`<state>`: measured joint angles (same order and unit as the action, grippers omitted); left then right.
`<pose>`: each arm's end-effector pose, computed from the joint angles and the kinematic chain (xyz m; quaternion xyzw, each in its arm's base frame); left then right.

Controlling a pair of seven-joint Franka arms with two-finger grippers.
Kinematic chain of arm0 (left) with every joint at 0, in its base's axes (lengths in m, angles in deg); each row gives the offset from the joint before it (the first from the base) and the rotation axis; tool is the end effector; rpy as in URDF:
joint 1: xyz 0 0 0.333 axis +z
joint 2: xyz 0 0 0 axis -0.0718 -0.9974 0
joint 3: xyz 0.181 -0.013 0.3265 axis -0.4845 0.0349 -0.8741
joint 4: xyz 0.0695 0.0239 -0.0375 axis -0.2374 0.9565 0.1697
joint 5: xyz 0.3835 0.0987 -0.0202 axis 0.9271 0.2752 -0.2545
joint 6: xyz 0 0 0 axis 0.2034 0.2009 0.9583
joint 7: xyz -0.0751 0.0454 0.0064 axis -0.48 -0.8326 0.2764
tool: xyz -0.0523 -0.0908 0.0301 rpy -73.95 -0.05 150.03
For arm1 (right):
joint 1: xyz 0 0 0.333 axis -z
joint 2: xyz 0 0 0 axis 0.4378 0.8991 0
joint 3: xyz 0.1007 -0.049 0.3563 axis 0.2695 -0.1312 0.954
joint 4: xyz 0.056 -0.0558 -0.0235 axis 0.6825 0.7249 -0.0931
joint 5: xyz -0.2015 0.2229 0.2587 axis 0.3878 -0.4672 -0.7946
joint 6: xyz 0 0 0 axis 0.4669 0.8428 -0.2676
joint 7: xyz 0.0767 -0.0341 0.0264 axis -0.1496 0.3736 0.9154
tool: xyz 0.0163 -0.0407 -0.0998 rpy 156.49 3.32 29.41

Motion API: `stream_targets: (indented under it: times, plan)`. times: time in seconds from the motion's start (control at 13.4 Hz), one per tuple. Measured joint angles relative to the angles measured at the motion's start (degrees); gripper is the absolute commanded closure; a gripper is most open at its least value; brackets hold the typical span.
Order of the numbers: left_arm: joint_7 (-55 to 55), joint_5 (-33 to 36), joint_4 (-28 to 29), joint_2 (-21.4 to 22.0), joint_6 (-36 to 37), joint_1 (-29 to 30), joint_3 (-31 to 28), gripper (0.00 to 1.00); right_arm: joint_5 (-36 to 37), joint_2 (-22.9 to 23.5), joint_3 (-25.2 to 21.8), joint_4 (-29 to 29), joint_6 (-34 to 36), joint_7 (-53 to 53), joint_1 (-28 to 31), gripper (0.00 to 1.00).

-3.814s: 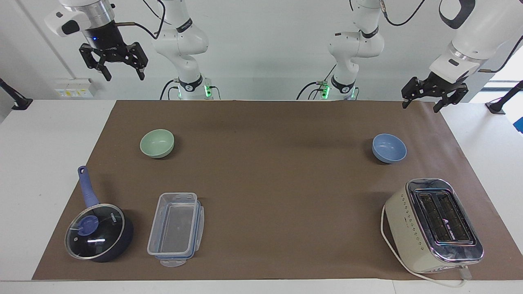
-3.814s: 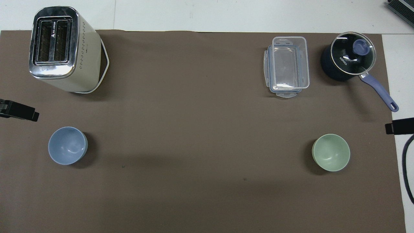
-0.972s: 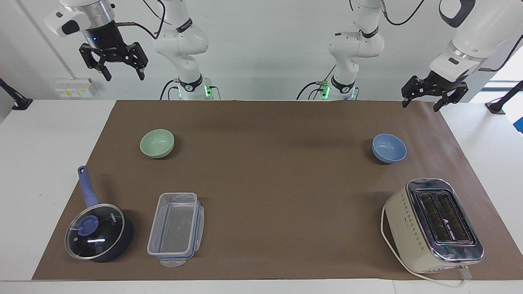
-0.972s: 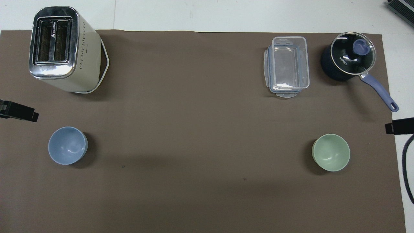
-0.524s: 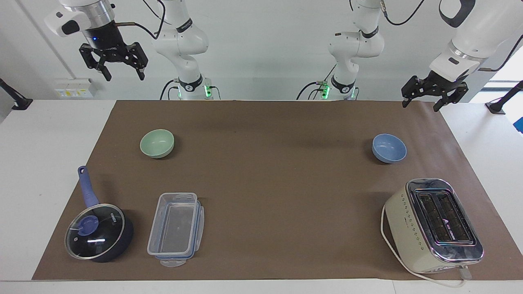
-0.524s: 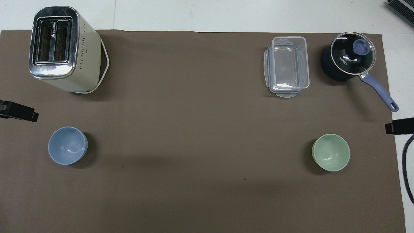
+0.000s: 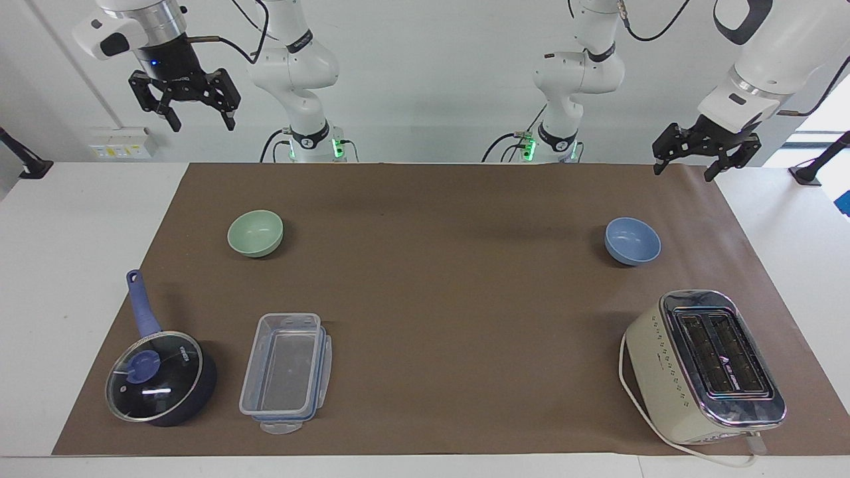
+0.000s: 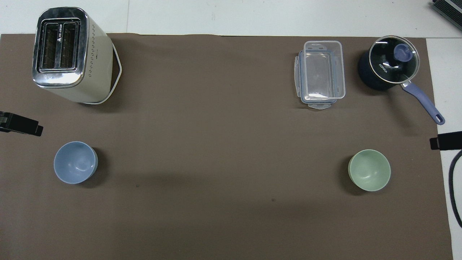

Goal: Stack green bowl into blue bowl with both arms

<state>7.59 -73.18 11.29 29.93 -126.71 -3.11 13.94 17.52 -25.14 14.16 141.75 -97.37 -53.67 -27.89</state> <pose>0.5434 -0.0084 0.6909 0.9935 -0.1104 -0.0257 0.0123 0.4894 -0.0211 0.7523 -0.9999 -0.0080 -0.0064 0.0027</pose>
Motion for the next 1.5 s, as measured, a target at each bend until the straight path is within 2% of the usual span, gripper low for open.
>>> stream_targets:
  times: [1.12, 1.27, 1.5]
  plan:
    - [0.00, 0.00, 0.18, 0.09, -0.07, 0.11, -0.08, 0.00, 0.00, 0.00, 0.00, 0.00, 0.00, 0.00, 0.00, 0.00]
    - [0.96, 0.01, 1.62, 0.49, -0.88, 1.21, -0.32, 0.00, 0.00, 0.00, 0.00, 0.00, 0.00, 0.00, 0.00, 0.00]
    - [3.36, 0.01, 7.88, 1.85, -5.22, 3.79, -0.48, 0.00, 0.00, 0.00, 0.00, 0.00, 0.00, 0.00, 0.00, 0.00]
